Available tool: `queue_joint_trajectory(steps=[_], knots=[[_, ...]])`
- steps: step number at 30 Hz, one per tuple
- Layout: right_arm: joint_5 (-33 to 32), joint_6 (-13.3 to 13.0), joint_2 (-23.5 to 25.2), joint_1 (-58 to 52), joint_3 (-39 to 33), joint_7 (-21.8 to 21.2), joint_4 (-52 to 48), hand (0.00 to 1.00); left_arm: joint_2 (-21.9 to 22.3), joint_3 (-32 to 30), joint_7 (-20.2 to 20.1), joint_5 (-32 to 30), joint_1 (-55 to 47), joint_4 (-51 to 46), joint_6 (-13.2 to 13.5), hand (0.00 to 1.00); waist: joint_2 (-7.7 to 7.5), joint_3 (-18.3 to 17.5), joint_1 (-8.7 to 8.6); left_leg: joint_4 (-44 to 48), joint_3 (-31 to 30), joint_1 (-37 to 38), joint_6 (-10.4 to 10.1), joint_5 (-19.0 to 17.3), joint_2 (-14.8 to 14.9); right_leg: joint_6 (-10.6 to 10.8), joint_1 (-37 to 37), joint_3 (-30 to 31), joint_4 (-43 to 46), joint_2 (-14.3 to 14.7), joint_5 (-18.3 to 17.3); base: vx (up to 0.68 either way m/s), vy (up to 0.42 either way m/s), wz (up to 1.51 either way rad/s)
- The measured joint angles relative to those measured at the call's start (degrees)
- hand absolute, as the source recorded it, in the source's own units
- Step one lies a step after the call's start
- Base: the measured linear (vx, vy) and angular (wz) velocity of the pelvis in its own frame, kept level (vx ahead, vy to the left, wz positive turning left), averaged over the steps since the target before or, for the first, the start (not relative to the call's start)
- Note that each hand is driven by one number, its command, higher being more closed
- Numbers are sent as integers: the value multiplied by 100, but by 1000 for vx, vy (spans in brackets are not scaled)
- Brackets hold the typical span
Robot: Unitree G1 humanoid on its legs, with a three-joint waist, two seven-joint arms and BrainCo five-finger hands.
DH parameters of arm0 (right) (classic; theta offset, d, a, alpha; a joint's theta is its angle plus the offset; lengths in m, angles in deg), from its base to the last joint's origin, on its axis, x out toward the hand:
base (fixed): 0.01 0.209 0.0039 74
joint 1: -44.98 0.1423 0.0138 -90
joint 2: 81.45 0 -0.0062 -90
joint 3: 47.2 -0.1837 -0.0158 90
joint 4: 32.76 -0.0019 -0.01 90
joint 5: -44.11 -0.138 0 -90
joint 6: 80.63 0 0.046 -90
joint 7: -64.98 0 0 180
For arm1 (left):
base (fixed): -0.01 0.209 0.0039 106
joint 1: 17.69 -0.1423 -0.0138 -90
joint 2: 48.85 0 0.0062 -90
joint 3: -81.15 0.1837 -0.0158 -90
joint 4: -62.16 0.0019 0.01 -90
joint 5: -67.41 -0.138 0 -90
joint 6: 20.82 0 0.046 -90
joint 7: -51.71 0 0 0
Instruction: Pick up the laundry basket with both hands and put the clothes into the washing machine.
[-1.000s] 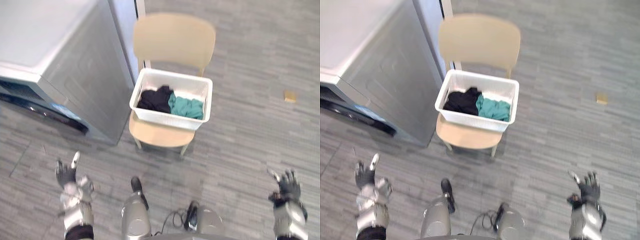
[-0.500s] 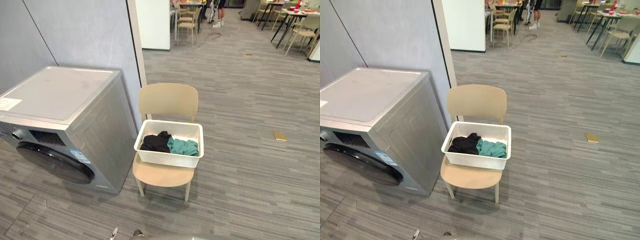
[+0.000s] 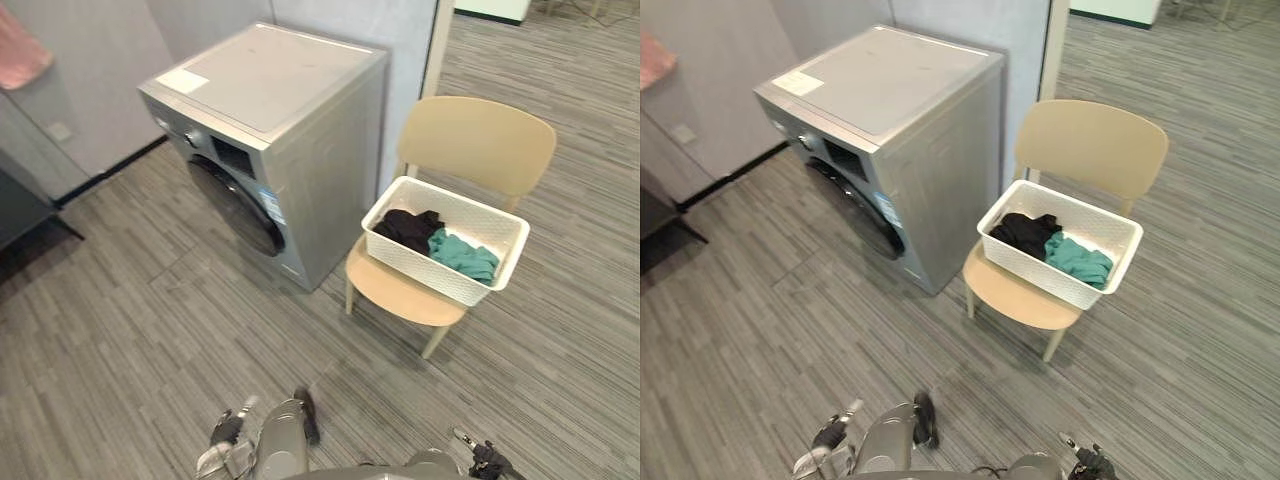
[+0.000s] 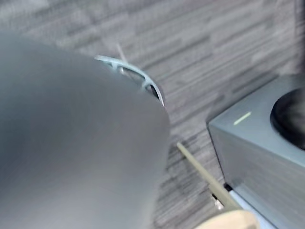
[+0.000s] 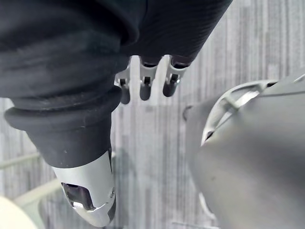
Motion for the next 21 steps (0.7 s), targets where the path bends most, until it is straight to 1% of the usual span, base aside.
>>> queue_joint_trajectory(steps=[1,2,3,4,5,6,7,8,9,10,11,12,13,14,15,16,17,18,19,20,21], knots=[[-45,29,33,7,-195,1,19,0,12,-131,-51,-89,-62,227,-92,0,71,-45,-89,-425,59,408,-503,-224,203,102,116,-168,-70,40,96,51,249,111],[-71,67,34,-73,-457,-1,38,0,129,-323,-135,-208,-111,374,-210,0,155,-102,-176,-1326,72,791,-862,-107,232,234,145,-442,-70,44,172,86,274,126],[-121,113,9,-77,-612,4,48,0,158,-399,-157,-239,-138,402,-237,0,204,-134,-194,-1750,23,913,-1041,-231,126,308,142,-562,-73,28,221,106,307,116],[-177,154,123,0,-856,-5,204,0,27,-457,-204,-284,-168,420,-305,0,-23,-94,-147,-2015,18,942,-888,-70,-206,276,154,-657,-156,-170,443,85,248,63],[-183,170,153,37,-893,-14,269,0,-21,-478,-216,-318,-206,427,-343,0,-70,-121,-83,-2089,31,956,-876,-76,-283,223,161,-657,-262,-178,583,103,289,41],[-182,190,246,60,-905,-34,277,0,-85,-483,-270,-340,-316,455,-394,0,-193,-186,5,-2119,45,966,-810,-118,-483,191,197,-649,-463,-280,776,97,264,19],[-180,196,282,71,-901,-14,273,0,-106,-472,-284,-366,-361,459,-404,0,-272,-236,80,-2075,51,986,-698,-186,-677,180,295,-644,-574,-423,963,94,261,23],[-180,196,283,72,-886,-16,270,0,-100,-461,-287,-364,-362,459,-403,0,-301,-268,106,-2064,51,996,-633,-230,-777,139,333,-642,-581,-524,1034,83,299,39],[-168,195,266,103,-784,-35,231,0,-91,-397,-299,-367,-345,455,-383,0,-298,-346,105,-2079,0,993,-479,-327,-1030,85,372,-647,-497,-771,1173,52,242,36],[-154,194,243,133,-681,-54,225,0,-86,-387,-298,-368,-317,439,-377,0,-298,-369,106,-2092,-42,993,-416,-383,-1146,79,372,-642,-379,-893,1216,47,248,45],[-152,190,195,180,-517,-97,218,0,-79,-352,-299,-368,-300,380,-360,0,-291,-380,97,-2112,-83,1002,-360,-417,-1290,-13,356,-632,-163,-1101,1281,29,194,37],[-151,186,156,233,-353,-109,175,0,-75,-271,-298,-368,-299,342,-328,0,-270,-392,87,-2202,-184,1059,-293,-456,-1448,-207,311,-617,137,-1334,1389,46,239,44],[-156,174,52,233,-118,-99,112,0,-56,-132,-295,-366,-306,339,-311,0,-231,-408,107,-2368,-225,1218,-221,-483,-1592,-884,104,-410,638,-1606,1645,97,331,43],[-163,140,-8,240,209,-109,-8,0,-28,44,-284,-362,-346,346,-316,0,-57,-468,89,-2559,-325,1456,-99,-483,-1658,-1469,-278,419,1426,-1620,1668,117,275,30],[-163,126,8,267,348,-118,-26,0,-28,83,-279,-361,-329,340,-313,0,-63,-448,104,-2623,-368,1555,-11,-496,-1662,-1237,-501,896,1842,-1455,1340,130,233,30],[-196,116,82,363,598,-167,-25,0,-118,157,-274,-360,-306,341,-314,0,-41,-396,72,-2803,-471,1758,83,-467,-1666,-734,-950,1755,2534,-851,637,89,104,23],[-227,110,127,383,691,-209,-28,0,-156,159,-275,-360,-305,339,-311,0,-92,-381,72,-2897,-521,1865,110,-448,-1681,-678,-1123,2062,2765,-524,377,107,100,40],[-360,99,205,373,973,-252,-55,0,-215,163,-275,-364,-270,330,-305,0,-258,-359,55,-3051,-597,2044,145,-427,-1740,-783,-1412,2349,3054,6,-4,93,54,37],[-467,104,249,366,1084,-260,-55,0,-230,162,-277,-369,-256,328,-296,0,-341,-341,42,-3095,-623,2117,158,-419,-1769,-840,-1544,2385,3054,234,-144,126,15,50],[-650,97,343,352,1189,-263,-88,0,-234,137,-276,-378,-219,326,-260,0,-469,-311,14,-3155,-716,2209,157,-427,-1821,-901,-1837,2454,2848,643,-304,136,-48,52],[-774,86,403,279,1224,-268,-148,0,-239,130,-262,-436,-169,321,-251,0,-492,-297,-32,-3172,-813,2245,155,-442,-1825,-847,-2048,2460,2541,880,-336,204,-90,71]])
